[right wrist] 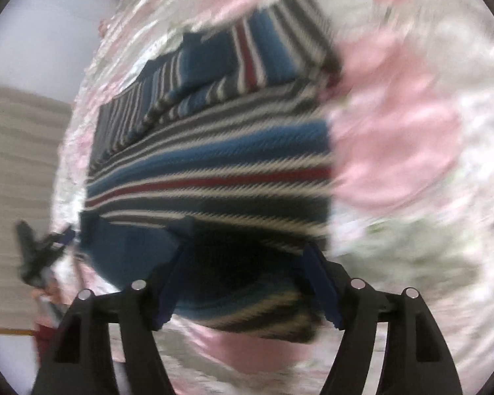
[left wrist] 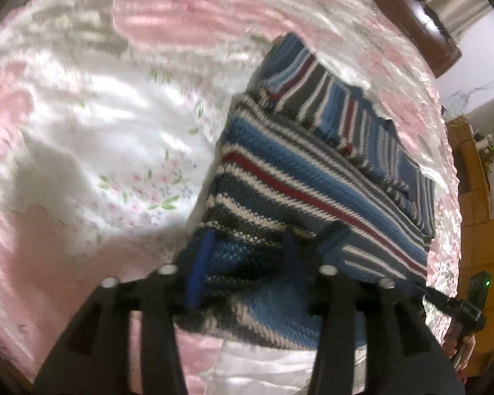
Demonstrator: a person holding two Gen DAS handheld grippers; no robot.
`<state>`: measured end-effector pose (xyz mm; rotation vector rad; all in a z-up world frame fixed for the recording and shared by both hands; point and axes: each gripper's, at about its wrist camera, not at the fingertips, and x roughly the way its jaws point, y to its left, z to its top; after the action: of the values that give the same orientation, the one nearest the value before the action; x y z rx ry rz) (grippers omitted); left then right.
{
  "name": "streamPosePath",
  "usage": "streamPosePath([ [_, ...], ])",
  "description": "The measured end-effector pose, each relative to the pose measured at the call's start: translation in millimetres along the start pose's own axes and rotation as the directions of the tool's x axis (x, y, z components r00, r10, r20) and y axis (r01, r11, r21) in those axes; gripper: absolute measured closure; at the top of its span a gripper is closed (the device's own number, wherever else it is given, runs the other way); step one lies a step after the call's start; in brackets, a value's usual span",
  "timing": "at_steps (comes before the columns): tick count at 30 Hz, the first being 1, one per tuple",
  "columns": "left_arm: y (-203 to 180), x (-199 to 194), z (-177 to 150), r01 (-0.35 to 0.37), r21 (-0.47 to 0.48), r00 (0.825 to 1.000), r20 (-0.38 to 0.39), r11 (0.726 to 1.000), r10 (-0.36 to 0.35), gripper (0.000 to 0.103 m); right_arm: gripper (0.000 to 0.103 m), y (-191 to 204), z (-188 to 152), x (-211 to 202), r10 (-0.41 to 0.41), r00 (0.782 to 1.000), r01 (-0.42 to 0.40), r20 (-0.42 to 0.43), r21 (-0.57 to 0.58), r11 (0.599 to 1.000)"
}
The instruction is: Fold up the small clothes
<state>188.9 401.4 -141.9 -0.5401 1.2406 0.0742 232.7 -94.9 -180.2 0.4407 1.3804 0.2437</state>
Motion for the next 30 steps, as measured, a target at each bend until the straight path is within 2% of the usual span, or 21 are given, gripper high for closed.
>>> streamPosePath([
  [2,-12.8,-11.7,1.8,-0.006,0.069,1.000,0.012,0.998,0.005,0.044,0.032,1.1,1.6,-19.3,-0.003,1.000,0.004,0.031,-0.034,0.999],
  [4,-27.5,-18.9,4.7,-0.001,0.139,1.000,0.015,0.990,-0.001,0.034,0.032,6.9,4.1,-33.7,0.013,0.999,-0.009,0.046,-0.081,0.997],
  [8,-51.4,-10.1,8.9,-0.006,0.228,1.000,-0.002,0.974,0.007,0.026,0.028,23.3,10.9,-34.8,0.011,1.000,-0.006,0.026,-0.181,0.983],
  [12,-58.2,15.9,7.4,-0.014,0.276,0.997,-0.063,0.961,0.032,0.026,0.024,37.2,17.0,-5.7,0.052,0.996,-0.067,-0.070,-0.241,0.968],
  [16,-55.9,33.9,3.1,-0.002,0.302,0.994,-0.103,0.953,0.034,0.026,0.019,45.7,20.0,24.0,0.046,0.990,-0.084,-0.135,-0.292,0.953],
  [21,-58.5,56.1,-1.9,-0.006,0.348,0.987,-0.149,0.937,0.061,0.026,0.018,43.4,21.3,44.9,0.039,0.985,-0.087,-0.166,-0.292,0.952],
  [27,-64.2,74.8,-6.0,0.019,0.377,0.980,-0.190,0.926,0.057,0.026,0.017,37.0,20.6,52.7,0.053,0.983,-0.101,-0.177,-0.279,0.955],
  [30,-67.8,79.1,-8.2,0.035,0.387,0.978,-0.203,0.921,0.048,0.031,0.017,34.2,22.0,52.8,0.058,0.982,-0.107,-0.179,-0.281,0.954],
])
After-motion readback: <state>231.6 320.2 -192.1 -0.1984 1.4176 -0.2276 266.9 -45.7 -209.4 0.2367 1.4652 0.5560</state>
